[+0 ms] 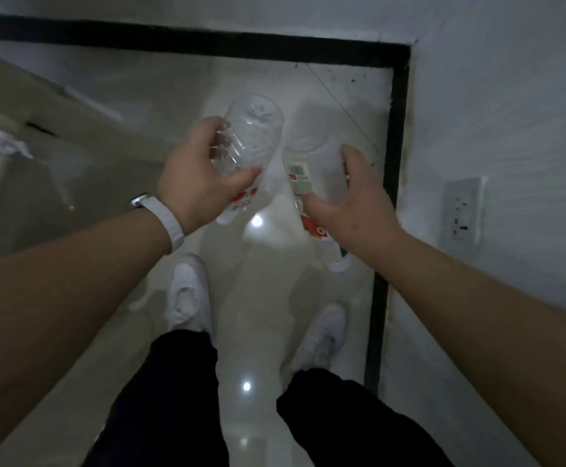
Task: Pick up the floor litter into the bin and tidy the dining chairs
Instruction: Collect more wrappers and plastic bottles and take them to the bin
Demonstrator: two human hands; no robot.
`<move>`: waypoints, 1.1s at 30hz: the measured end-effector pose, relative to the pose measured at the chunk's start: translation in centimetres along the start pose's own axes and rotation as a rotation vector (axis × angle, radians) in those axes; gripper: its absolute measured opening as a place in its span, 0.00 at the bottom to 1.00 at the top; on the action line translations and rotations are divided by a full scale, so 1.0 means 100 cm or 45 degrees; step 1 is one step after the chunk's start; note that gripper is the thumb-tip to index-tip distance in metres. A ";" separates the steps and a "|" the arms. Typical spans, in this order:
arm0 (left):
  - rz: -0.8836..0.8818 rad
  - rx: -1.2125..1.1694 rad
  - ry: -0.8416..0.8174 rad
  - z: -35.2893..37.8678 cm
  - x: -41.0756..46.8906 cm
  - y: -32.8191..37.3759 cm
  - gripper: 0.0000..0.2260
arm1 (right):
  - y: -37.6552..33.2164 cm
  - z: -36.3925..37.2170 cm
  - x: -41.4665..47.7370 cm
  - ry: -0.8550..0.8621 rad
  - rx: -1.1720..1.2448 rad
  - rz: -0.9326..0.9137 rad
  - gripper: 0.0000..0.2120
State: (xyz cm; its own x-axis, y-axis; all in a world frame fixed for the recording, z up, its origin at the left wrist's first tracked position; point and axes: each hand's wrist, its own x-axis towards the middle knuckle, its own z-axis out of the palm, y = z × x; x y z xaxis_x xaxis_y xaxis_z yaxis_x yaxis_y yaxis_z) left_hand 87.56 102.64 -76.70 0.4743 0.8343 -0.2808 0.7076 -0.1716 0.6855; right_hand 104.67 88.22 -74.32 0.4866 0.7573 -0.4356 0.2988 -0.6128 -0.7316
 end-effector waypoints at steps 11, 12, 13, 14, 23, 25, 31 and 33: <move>-0.149 -0.332 0.152 -0.107 -0.105 0.137 0.26 | -0.123 -0.103 -0.105 -0.055 -0.086 0.048 0.24; -0.158 -0.373 0.169 -0.119 -0.113 0.146 0.25 | -0.139 -0.109 -0.112 -0.065 -0.099 0.036 0.24; -0.171 -0.427 0.178 -0.132 -0.121 0.156 0.25 | -0.155 -0.116 -0.118 -0.073 -0.118 0.023 0.24; -0.191 -0.476 0.187 -0.146 -0.128 0.164 0.24 | -0.172 -0.123 -0.125 -0.077 -0.135 0.004 0.23; -0.211 -0.640 0.299 -0.302 -0.194 0.217 0.27 | -0.342 -0.167 -0.192 -0.050 -0.243 -0.218 0.24; -0.184 -0.646 0.348 -0.338 -0.206 0.226 0.21 | -0.377 -0.170 -0.207 -0.042 -0.261 -0.269 0.26; -0.116 -0.700 0.491 -0.422 -0.234 0.236 0.27 | -0.470 -0.162 -0.235 -0.012 -0.283 -0.454 0.22; -0.106 -0.733 0.546 -0.443 -0.243 0.238 0.30 | -0.495 -0.159 -0.241 -0.024 -0.248 -0.494 0.23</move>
State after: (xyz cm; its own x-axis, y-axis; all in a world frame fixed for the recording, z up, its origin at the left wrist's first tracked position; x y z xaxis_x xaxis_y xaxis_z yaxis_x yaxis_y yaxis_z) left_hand 69.65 101.51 -23.84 0.0995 0.9851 -0.1402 0.2880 0.1064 0.9517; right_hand 91.20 96.73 -19.31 0.2930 0.9429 -0.1585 0.6069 -0.3116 -0.7312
